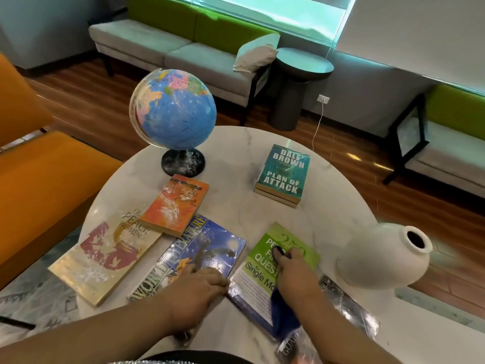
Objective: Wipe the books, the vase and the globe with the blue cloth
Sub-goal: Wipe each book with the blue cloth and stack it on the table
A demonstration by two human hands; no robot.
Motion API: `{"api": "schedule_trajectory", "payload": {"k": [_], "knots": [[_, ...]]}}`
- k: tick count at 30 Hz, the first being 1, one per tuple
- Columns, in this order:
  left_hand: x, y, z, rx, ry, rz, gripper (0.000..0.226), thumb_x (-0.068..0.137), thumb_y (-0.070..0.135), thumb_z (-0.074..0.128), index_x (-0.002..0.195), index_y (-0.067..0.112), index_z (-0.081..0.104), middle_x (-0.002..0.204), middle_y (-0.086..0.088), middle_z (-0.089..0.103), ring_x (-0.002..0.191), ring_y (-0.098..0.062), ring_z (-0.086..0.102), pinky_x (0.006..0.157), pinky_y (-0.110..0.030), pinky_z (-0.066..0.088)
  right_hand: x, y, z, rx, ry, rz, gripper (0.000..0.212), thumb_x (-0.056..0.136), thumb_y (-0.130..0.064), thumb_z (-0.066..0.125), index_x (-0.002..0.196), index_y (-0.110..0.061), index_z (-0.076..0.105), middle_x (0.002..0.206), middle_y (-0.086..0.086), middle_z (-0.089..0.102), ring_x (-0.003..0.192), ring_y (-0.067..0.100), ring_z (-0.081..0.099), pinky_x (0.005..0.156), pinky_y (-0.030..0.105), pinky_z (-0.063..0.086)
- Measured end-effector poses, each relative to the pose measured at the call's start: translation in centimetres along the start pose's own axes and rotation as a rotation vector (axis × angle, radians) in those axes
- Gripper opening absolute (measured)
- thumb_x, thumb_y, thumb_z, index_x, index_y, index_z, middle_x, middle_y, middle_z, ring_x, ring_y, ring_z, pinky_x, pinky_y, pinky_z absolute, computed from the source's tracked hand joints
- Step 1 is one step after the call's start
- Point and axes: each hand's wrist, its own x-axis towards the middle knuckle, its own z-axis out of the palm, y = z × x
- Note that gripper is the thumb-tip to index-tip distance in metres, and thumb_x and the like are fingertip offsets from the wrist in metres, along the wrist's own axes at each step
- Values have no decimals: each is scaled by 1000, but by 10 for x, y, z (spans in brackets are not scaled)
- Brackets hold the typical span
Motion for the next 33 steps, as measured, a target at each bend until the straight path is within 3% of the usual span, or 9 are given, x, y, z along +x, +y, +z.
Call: {"api": "schedule_trajectory", "payload": {"k": [4, 7, 12, 15, 19, 25, 27, 30, 33], "knots": [[0, -1, 0, -20, -11, -14, 35, 74, 35, 45, 96, 40, 72, 104, 30, 64, 99, 5, 55, 64, -29, 49, -24, -35, 20, 11, -70, -342, 46, 96, -31, 37, 141, -25, 43, 117, 6, 46, 100, 28, 53, 80, 27, 39], [1, 0, -2, -24, -5, -22, 38, 75, 36, 40, 93, 41, 73, 101, 31, 64, 98, 6, 53, 62, -28, 50, -12, -23, 17, 8, -56, -409, 46, 96, -51, 31, 133, -33, 52, 108, -1, 47, 95, 20, 53, 79, 25, 38], [1, 3, -8, -16, 2, -19, 39, 76, 39, 37, 87, 45, 73, 98, 34, 64, 95, 9, 52, 60, -27, 51, 41, 15, -3, 52, -15, -5, 43, 97, -16, 43, 136, -33, 47, 129, 7, 43, 108, 29, 52, 87, 33, 43], [0, 4, -10, -15, 0, -33, 39, 76, 40, 36, 85, 46, 73, 97, 35, 64, 92, 10, 55, 59, -26, 50, 45, 1, -9, 42, -36, 61, 50, 94, -8, 41, 139, -28, 41, 131, 12, 40, 110, 33, 49, 81, 36, 40], [1, 3, -9, -28, 0, -18, 38, 75, 38, 37, 86, 44, 74, 98, 33, 65, 92, 7, 58, 58, -27, 50, 41, -7, 0, 37, -160, -197, 33, 100, -25, 42, 133, -27, 47, 109, 2, 43, 94, 25, 53, 85, 31, 41], [0, 1, -6, -36, -42, -19, 37, 68, 34, 43, 92, 42, 70, 105, 31, 62, 100, 7, 48, 62, -27, 46, 70, 21, -13, 118, -2, 168, 29, 90, -50, 54, 92, -24, 40, 86, 12, 61, 76, 31, 61, 75, 48, 52], [-1, 0, -8, -35, -53, -25, 36, 68, 35, 44, 92, 42, 69, 106, 31, 62, 100, 6, 50, 63, -27, 45, 57, 8, -15, 92, -79, 198, 20, 95, -38, 49, 109, -25, 42, 94, 7, 56, 79, 27, 58, 78, 41, 50], [0, 2, -9, -33, -38, -27, 33, 69, 35, 43, 89, 41, 69, 103, 30, 63, 98, 6, 51, 65, -28, 46, 13, -23, -1, -16, -188, -50, 50, 96, -17, 45, 143, -22, 33, 125, 8, 40, 104, 27, 52, 92, 30, 40], [4, 4, -10, -13, -20, -26, 35, 65, 35, 41, 83, 41, 71, 94, 31, 64, 94, 7, 48, 64, -28, 50, -32, -32, 16, 41, -266, -141, 51, 94, -15, 48, 143, -23, 34, 129, 11, 40, 109, 29, 52, 92, 34, 41]]}}
